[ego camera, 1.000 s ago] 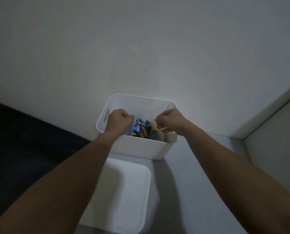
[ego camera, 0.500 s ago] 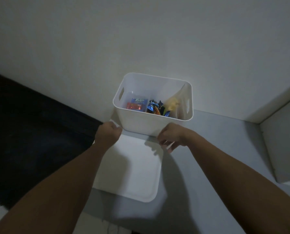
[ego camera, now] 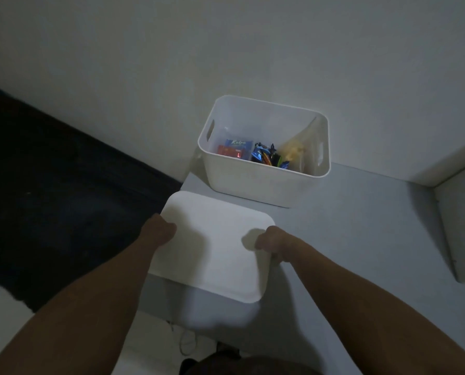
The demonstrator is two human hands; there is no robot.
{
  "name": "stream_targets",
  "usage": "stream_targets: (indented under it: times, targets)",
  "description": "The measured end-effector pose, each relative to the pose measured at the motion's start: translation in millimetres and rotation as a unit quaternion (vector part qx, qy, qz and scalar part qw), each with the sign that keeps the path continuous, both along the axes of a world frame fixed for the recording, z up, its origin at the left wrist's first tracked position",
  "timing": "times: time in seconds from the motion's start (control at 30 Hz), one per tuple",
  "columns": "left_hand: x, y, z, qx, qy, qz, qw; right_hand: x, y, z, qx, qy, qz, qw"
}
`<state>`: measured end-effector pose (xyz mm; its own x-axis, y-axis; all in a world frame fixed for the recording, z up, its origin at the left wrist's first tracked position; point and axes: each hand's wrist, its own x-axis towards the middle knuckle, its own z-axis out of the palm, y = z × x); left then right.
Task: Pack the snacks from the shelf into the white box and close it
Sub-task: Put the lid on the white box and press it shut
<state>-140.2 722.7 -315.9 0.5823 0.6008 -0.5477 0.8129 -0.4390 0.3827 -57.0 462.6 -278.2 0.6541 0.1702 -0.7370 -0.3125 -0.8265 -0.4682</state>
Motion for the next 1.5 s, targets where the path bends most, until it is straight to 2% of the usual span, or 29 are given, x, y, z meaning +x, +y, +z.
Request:
stream_targets:
  times: [0.23,0.4,0.6,0.73,0.83,0.93,1.03,1.17,1.3,1.5]
  targets:
    - [1.2,5.5,2.6,-0.044,-0.029,0.072,0.996,-1.8,-1.1,2.1,0.018,-0.001,-0.065,0.998]
    - [-4.1,18.9,4.3,-0.027,-0.084,0.159,0.983,4.1,0.9,13.8,0.045,0.02,-0.167,0.985]
    - [7.9,30.1,24.0,0.024,-0.137,0.259,0.956,14.4,16.5,48.1,0.074,-0.046,-0.107,0.99]
    - [22.5,34.0,48.7,0.05,-0.179,0.317,0.93,23.9,26.5,73.7,0.061,-0.157,-0.035,0.985]
    - [41.2,34.3,73.8,0.061,-0.22,0.311,0.922,39.1,29.7,94.4,0.063,-0.245,-0.03,0.967]
    - [67.4,32.9,100.9,0.059,-0.267,0.303,0.913,59.8,25.6,114.8,0.075,-0.291,-0.061,0.952]
    - [95.6,27.5,128.1,0.061,-0.301,0.276,0.911,77.0,14.8,137.7,0.076,-0.336,-0.123,0.931]
    - [129.7,17.0,151.6,0.018,-0.354,0.233,0.906,101.3,-5.6,159.3,0.063,-0.378,-0.202,0.901]
    - [155.8,5.3,164.1,-0.005,-0.371,0.182,0.91,125.4,-22.8,167.4,0.062,-0.394,-0.217,0.891]
    - [183.2,-12.4,171.2,-0.006,-0.347,0.101,0.933,157.5,-40.5,159.8,0.07,-0.379,-0.237,0.892]
